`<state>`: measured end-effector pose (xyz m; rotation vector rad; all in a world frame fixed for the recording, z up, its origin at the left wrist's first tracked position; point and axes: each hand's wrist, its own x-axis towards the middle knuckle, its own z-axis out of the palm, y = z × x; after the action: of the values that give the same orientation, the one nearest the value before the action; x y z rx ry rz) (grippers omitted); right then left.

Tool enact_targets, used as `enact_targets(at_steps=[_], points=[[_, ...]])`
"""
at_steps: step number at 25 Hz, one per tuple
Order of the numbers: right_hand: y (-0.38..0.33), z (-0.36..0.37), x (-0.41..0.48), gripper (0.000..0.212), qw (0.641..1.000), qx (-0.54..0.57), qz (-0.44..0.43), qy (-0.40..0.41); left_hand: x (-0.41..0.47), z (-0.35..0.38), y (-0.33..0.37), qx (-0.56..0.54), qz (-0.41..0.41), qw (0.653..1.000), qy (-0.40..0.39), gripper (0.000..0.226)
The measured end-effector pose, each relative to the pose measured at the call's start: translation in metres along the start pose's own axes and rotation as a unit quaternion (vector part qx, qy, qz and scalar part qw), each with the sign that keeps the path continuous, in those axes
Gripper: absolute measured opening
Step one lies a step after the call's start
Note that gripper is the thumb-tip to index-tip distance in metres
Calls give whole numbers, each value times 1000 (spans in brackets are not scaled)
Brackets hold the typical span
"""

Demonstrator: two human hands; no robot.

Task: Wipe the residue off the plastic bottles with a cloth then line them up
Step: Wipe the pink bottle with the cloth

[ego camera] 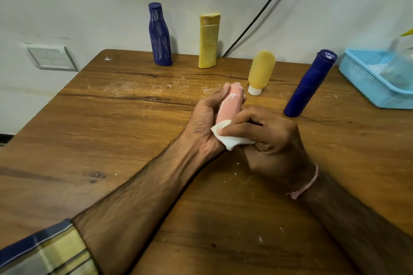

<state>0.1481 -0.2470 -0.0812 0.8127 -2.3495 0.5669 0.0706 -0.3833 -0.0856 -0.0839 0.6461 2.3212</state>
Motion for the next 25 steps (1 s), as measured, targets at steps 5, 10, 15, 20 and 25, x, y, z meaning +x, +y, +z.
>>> enact_targets(at_steps=[5, 10, 15, 20, 25], points=[[10, 2, 14, 19, 994, -67, 1, 87, 1, 0, -4, -21, -18, 999, -37, 17], [12, 5, 16, 25, 983, -68, 92, 140, 7, -1, -6, 5, 29, 999, -22, 14], [-8, -1, 0, 24, 999, 4, 10, 32, 7, -6, 0, -11, 35, 999, -14, 14], [-8, 6, 7, 24, 968, -36, 141, 206, 1, -1, 3, -2, 16, 1000, -27, 14], [-6, 4, 8, 29, 987, 5, 115, 112, -1, 3, 1, -14, 20, 999, -43, 9]])
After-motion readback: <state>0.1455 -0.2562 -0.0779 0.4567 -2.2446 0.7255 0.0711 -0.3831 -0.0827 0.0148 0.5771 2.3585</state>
